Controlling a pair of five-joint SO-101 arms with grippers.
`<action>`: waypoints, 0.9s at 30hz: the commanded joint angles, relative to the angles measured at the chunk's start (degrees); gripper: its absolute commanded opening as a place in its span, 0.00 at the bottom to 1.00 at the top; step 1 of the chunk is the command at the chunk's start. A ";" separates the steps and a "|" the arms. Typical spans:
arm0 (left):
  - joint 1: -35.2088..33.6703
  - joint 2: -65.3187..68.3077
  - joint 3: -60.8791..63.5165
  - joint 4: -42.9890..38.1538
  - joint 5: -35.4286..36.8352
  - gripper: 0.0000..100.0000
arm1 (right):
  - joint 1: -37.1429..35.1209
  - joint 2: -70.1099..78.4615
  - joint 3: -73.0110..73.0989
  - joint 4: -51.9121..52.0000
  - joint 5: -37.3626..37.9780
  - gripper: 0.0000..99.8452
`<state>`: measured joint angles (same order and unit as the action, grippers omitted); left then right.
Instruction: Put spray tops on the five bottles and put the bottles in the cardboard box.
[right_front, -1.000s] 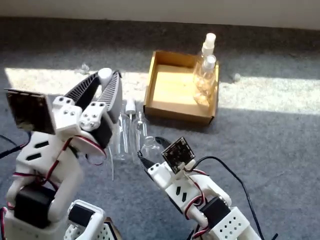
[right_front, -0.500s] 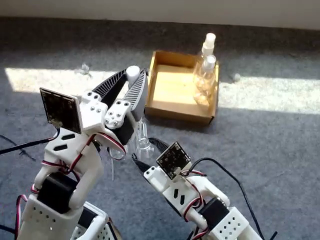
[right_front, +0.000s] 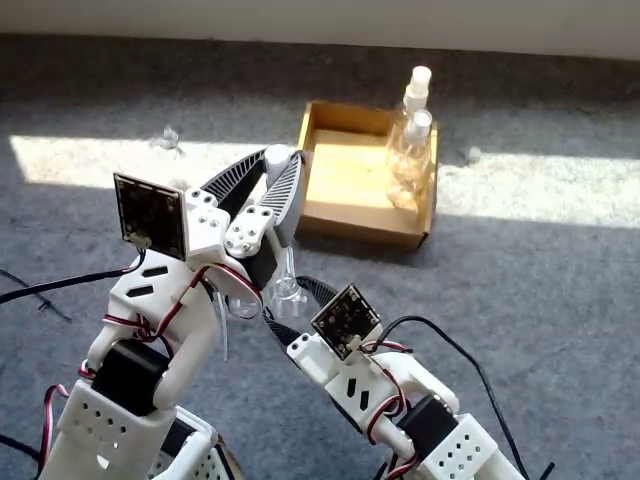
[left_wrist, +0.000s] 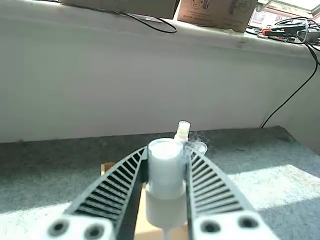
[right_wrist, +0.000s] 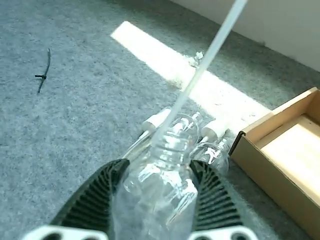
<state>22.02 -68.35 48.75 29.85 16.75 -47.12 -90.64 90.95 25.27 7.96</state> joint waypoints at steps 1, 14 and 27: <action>0.48 -0.31 -1.89 -1.32 -0.44 0.00 | -0.40 -1.27 -2.33 -1.27 0.53 0.00; -2.77 -0.22 -5.41 -4.66 -0.09 0.00 | -0.48 -13.58 2.51 2.77 0.88 0.00; 0.48 -0.22 -4.70 -1.67 -0.09 0.00 | -0.13 -14.02 2.51 2.77 0.88 0.00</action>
<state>21.93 -68.35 45.41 27.91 16.75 -47.12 -104.00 94.11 27.82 8.31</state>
